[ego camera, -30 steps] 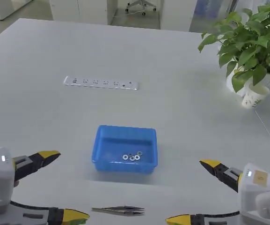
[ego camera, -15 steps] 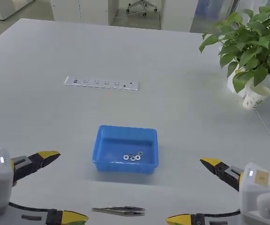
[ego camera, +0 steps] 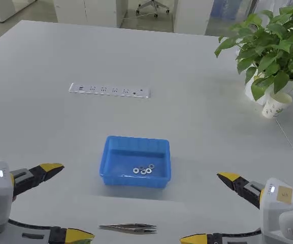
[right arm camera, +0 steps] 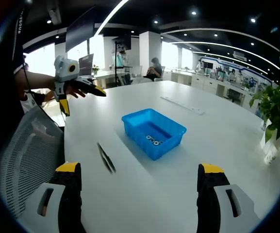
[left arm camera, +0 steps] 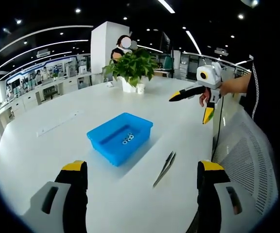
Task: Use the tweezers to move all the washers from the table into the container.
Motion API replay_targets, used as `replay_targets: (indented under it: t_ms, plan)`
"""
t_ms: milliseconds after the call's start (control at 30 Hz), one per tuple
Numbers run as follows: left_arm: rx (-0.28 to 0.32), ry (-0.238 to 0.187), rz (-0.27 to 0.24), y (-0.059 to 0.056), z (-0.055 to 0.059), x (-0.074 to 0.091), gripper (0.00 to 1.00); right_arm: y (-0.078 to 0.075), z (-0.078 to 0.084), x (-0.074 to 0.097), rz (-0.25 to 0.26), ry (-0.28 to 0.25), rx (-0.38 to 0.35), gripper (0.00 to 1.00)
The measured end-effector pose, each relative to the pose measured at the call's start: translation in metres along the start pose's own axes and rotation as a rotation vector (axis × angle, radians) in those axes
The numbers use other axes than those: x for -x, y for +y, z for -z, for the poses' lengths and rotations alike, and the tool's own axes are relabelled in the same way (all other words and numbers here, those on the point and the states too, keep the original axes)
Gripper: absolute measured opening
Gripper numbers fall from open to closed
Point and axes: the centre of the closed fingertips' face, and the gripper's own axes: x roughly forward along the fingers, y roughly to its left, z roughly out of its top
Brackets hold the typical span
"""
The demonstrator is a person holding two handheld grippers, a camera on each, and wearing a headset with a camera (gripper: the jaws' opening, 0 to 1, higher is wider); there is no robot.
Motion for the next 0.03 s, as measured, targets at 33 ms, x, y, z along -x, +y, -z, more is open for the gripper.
replay_targets:
  t_ms: [33]
  plan:
    - [0.0,0.0,0.0,0.0,0.0,0.0,0.99,0.0,0.0,0.0,0.0,0.0,0.0,1.0]
